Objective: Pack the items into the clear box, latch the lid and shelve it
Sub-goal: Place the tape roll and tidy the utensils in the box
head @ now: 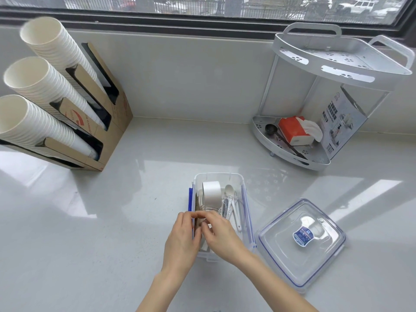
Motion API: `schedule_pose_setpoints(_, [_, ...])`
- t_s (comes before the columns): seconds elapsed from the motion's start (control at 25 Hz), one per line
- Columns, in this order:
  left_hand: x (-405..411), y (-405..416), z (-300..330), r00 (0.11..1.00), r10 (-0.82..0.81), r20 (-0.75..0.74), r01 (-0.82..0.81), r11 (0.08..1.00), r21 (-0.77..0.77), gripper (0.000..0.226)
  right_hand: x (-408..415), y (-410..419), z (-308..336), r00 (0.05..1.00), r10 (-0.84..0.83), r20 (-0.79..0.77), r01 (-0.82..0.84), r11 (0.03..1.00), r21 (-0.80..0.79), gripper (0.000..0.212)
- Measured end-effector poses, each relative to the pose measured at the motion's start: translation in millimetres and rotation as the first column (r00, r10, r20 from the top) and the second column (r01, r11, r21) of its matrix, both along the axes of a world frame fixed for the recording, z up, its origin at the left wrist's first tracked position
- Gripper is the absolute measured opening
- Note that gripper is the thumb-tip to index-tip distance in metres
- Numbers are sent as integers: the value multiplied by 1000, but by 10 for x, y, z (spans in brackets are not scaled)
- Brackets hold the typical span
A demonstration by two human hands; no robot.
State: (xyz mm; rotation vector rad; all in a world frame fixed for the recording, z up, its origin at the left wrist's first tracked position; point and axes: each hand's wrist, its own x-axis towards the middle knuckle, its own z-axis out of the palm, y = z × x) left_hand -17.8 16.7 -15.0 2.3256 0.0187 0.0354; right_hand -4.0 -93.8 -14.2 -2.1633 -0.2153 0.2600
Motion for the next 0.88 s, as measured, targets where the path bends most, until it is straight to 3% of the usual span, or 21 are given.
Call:
schedule_pose_setpoints(0.36, [16, -32, -22, 999, 17, -35, -15, 997, 73, 16, 34, -102, 18, 999, -11, -39, 11, 1000, -3, 34])
schedule_pose_setpoints(0.88, [128, -1, 50, 1000, 6, 0, -6, 987, 163, 30, 307, -355, 154, 966, -258, 15, 257, 966, 35, 31])
